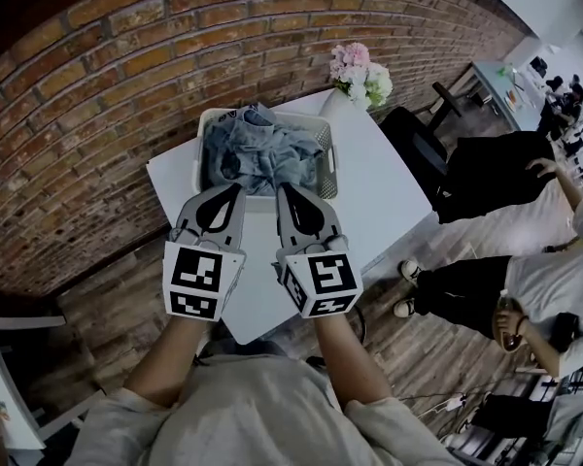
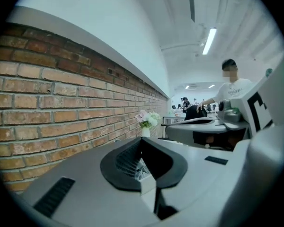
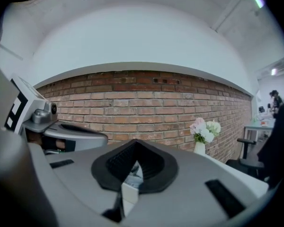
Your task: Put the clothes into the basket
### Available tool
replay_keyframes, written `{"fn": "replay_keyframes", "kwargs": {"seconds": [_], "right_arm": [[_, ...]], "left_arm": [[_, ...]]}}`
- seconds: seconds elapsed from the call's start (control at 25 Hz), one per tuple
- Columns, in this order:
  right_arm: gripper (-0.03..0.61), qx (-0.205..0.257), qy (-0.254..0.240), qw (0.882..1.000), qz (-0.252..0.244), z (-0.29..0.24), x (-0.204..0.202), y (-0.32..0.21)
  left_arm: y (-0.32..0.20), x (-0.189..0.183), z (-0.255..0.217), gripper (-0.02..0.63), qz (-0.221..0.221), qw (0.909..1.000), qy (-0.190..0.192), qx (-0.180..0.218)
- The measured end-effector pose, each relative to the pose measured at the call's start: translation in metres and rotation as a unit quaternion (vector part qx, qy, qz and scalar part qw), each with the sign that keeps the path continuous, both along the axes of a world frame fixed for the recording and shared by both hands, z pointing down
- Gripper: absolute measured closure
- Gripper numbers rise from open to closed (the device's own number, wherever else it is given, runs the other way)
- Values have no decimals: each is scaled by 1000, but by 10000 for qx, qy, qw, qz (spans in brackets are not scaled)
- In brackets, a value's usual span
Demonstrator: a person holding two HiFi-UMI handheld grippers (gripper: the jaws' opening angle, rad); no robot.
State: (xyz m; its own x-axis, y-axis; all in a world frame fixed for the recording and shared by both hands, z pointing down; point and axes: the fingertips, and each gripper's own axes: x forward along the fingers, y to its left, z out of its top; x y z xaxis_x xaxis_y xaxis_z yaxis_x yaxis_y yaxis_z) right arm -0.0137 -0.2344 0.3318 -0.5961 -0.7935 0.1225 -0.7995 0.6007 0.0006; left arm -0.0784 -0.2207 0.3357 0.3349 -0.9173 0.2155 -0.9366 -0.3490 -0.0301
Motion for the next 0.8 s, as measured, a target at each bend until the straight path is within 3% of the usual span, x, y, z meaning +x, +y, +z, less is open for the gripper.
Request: {"fn": "replay_keyframes", "kwargs": {"seconds": [0.32,0.8], "right_arm": [[572,380,-101,9992,-89,-34,4,48],[572,532,-50,9985,-96,-50,6,103]], "left_arm": [[41,6,-37,605,137,9986,-184,477],[96,18,-51,605,387,9978,-85,534]]}}
